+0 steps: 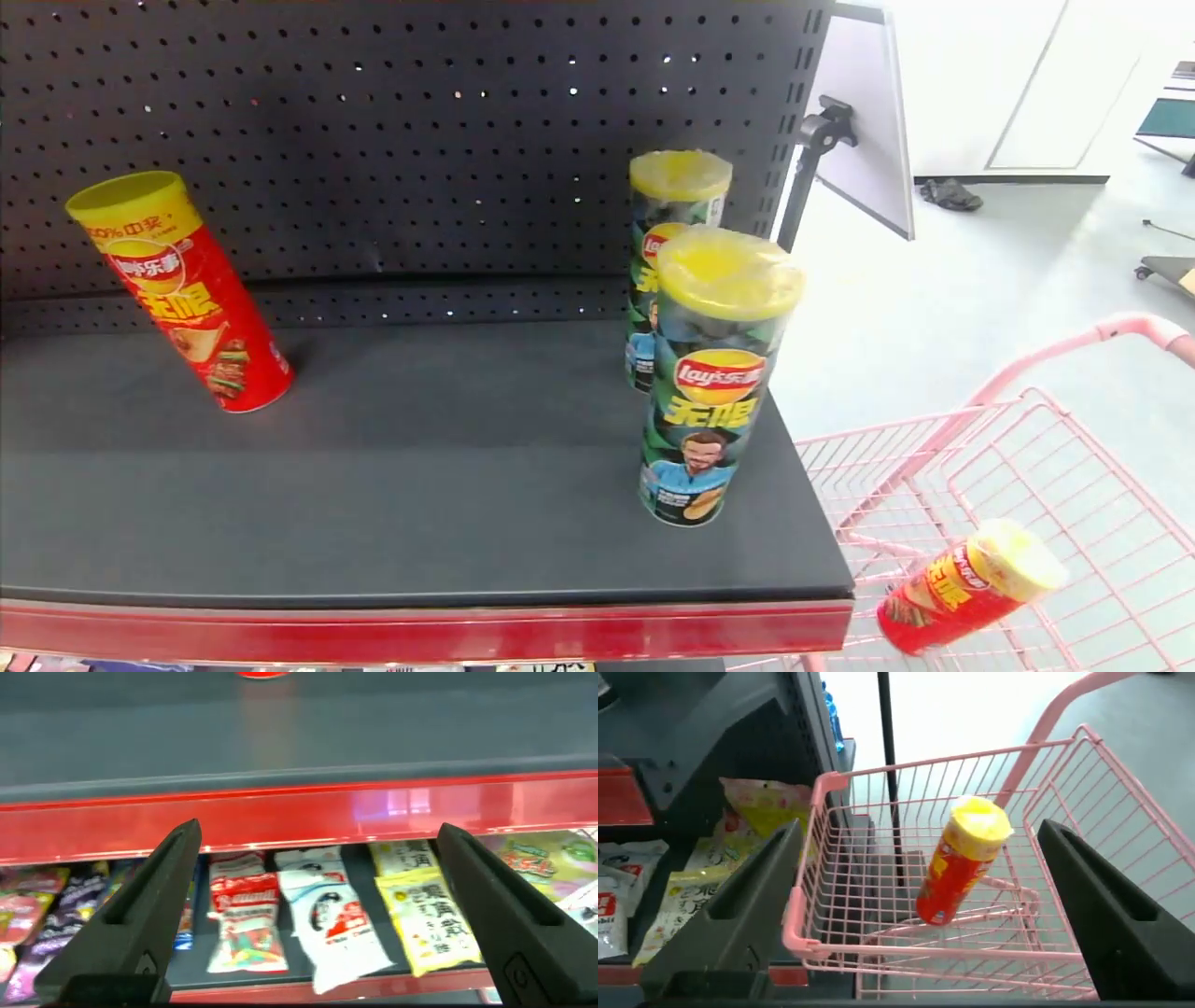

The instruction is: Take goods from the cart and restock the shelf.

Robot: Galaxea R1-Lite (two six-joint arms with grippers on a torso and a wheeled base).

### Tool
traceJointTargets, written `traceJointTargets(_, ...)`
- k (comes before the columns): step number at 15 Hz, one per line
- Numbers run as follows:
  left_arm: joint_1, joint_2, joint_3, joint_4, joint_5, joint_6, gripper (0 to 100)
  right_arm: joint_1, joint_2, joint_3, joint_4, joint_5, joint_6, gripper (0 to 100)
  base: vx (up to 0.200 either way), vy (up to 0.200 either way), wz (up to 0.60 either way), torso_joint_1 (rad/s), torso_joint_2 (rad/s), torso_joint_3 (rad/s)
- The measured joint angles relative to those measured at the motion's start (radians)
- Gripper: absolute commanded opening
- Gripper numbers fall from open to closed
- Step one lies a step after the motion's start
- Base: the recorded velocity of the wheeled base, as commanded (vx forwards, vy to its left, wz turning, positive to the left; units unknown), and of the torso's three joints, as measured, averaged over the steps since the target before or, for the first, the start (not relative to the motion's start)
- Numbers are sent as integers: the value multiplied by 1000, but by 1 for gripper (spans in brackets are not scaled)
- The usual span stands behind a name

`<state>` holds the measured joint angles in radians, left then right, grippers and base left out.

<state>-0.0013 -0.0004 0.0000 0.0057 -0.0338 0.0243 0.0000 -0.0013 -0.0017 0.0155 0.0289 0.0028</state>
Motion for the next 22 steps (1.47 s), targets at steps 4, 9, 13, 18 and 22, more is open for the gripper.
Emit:
traceJointTargets(4,1,0,0,0,0,-1,100,0,0,0,0,0,0,100,0,-50,0,1,-1,-1)
traceJointTargets(9,0,0,0,0,0,-3,100,0,0,0,0,0,0,100,0,0,0,0,0,0)
traceJointTargets(13,0,0,0,0,0,-3,100,0,0,0,0,0,0,100,-100,0,0,1,2,2)
traceJointTargets(18,0,0,0,1,0,-3,100,0,0,0,0,0,0,100,-160,0,0,0,1,1)
traceJointTargets(22,0,0,0,0,0,-3,100,0,0,0,0,0,0,100,0,0,0,0,0,0)
